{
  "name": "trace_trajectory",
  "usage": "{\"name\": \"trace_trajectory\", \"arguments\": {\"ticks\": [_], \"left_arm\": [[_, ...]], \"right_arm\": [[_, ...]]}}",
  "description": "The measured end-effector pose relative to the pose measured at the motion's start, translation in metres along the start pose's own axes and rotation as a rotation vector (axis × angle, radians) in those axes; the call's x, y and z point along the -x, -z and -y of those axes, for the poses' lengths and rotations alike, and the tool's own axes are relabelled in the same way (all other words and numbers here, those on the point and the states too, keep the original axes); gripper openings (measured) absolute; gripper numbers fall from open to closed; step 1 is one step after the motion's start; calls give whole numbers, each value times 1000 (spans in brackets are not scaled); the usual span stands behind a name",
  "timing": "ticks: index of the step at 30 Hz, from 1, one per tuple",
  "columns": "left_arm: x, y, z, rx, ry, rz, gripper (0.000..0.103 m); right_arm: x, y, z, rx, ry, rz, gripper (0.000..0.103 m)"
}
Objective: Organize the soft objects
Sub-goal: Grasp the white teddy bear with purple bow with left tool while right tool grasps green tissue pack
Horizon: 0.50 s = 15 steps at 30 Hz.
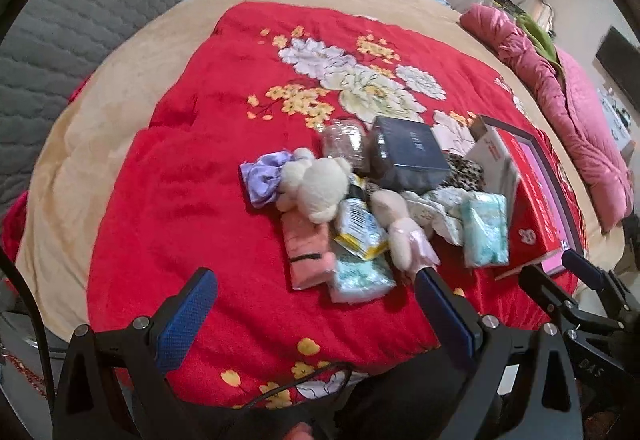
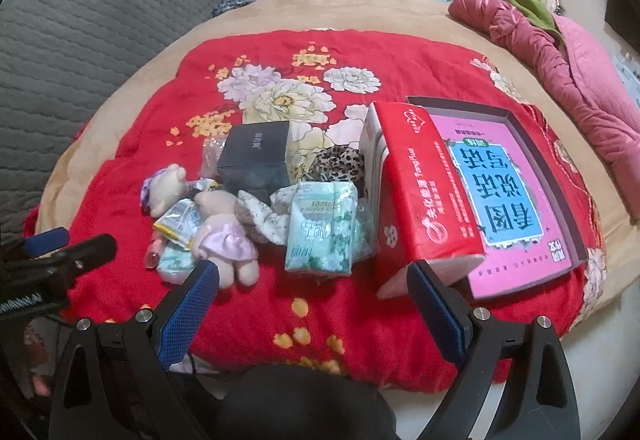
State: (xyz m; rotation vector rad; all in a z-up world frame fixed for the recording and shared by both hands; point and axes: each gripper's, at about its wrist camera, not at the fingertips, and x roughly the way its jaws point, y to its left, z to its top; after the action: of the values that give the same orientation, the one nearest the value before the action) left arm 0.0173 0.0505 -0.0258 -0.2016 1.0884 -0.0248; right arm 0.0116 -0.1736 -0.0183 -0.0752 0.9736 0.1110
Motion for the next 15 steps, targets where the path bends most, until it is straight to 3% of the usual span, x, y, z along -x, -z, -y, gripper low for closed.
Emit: {"name": "trace_trajectory", "arguments": {"ticks": [8,15], "left_arm": [[-35,-27,-21,45,8,-33,100],[-66,-55,-18,46,5,-55,99]], "right_arm": [[-34,-9,-5,16,9,-31,95],[-43,-14,-2,0,5,-39,95]]}}
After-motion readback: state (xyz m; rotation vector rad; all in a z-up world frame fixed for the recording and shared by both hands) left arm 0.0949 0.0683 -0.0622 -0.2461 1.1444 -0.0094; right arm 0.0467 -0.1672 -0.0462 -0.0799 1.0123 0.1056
